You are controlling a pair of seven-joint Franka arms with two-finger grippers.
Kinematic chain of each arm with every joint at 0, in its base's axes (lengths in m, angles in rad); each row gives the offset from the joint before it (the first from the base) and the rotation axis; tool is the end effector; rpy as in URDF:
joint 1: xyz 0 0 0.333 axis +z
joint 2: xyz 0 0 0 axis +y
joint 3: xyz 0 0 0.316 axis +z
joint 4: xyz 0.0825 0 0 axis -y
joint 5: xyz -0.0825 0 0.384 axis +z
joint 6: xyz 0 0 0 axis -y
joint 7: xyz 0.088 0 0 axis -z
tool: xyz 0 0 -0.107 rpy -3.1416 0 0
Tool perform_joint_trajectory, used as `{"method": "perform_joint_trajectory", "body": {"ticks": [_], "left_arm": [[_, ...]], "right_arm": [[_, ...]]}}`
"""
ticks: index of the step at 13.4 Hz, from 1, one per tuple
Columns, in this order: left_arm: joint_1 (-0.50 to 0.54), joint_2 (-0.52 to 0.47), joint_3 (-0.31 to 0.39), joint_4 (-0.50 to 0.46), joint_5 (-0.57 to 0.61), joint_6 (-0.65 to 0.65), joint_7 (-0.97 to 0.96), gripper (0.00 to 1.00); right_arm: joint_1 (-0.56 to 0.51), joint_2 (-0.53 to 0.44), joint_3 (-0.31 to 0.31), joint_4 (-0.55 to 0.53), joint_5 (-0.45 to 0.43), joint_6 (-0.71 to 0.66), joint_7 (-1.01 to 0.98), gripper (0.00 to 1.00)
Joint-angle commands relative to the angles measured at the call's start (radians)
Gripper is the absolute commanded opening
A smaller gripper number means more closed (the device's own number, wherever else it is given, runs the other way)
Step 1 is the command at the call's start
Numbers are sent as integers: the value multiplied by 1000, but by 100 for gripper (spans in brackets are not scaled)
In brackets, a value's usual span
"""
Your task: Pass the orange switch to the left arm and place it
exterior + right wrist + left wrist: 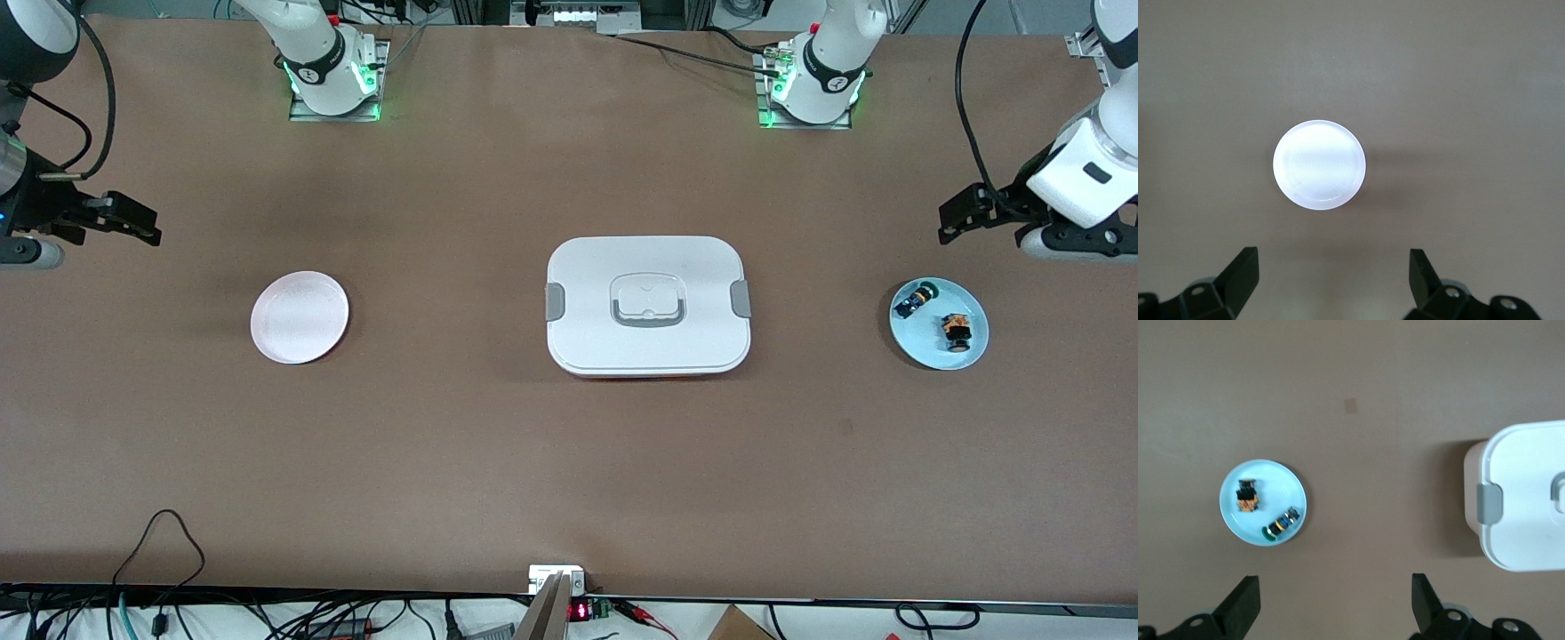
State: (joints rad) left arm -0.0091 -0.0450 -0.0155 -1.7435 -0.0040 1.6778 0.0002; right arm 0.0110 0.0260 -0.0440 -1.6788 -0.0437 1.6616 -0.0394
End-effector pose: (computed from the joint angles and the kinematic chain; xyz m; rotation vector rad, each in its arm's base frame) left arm 0.5452 -0.0140 0.5765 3.1382 -0.0381 -0.0326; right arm 0.5651 -0.0227 0.5666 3.0978 0.0175 -0.0693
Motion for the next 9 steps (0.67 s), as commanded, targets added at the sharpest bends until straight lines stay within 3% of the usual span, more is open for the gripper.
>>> {"method": "perform_joint_trajectory", "body": {"ticks": [1, 9], "left_arm": [[3, -35, 11, -27, -30, -52, -8, 100], [8, -7, 0, 44, -33, -82, -66, 100]], "right_arm": [[-2, -31, 4, -18, 7, -8, 18, 100], [1, -28, 10, 33, 24, -63, 19, 100]]}}
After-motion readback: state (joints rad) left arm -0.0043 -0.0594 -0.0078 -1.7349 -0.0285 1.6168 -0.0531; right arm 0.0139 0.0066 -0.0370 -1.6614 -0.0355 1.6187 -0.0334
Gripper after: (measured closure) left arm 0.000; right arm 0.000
